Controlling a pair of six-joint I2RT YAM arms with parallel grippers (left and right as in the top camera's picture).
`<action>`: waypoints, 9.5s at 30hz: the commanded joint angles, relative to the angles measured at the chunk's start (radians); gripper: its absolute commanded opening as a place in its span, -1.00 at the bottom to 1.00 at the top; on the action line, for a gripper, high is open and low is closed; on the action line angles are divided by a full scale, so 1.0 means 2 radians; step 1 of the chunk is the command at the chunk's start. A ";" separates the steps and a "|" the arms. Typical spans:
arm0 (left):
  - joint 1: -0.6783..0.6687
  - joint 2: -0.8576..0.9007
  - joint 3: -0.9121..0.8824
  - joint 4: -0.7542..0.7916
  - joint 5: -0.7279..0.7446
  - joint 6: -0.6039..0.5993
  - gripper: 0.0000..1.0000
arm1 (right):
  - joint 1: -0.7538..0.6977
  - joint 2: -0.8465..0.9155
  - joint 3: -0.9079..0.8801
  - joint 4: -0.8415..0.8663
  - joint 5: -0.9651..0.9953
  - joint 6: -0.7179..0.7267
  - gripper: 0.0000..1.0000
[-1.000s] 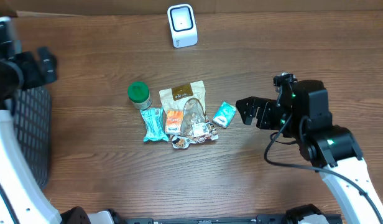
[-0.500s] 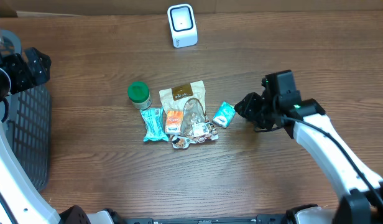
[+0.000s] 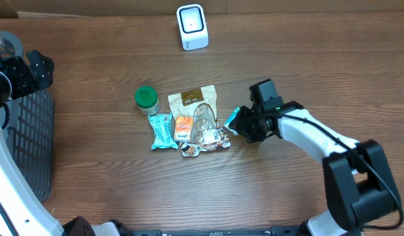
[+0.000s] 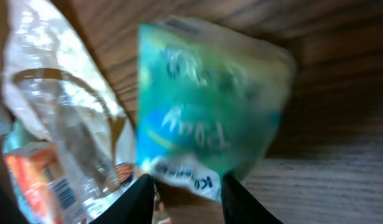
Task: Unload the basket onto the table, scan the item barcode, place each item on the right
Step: 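Move the right gripper over the items toward the small green-white box, then lower the right gripper and grasp the small green-white box, then lift the box and carry it toward the white scanner, then hold the box under the scanner, then carry it right and release it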
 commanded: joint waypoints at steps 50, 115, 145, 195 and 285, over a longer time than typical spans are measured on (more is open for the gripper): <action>-0.001 0.003 0.002 0.000 0.008 -0.007 0.99 | 0.081 0.106 0.174 -0.087 0.145 0.079 -0.29; -0.001 0.003 0.002 0.000 0.007 -0.007 0.99 | -0.150 0.058 0.020 -0.041 -0.063 -0.280 -0.92; -0.001 0.003 0.002 0.000 0.007 -0.007 0.99 | -0.176 0.035 0.077 0.259 -0.619 0.139 -0.92; -0.001 0.003 0.002 0.000 0.007 -0.007 0.99 | 0.009 0.023 0.503 -0.183 0.289 -0.251 -0.92; -0.001 0.003 0.002 0.000 0.007 -0.007 0.99 | -0.170 0.049 0.393 -0.401 0.063 -0.126 -0.92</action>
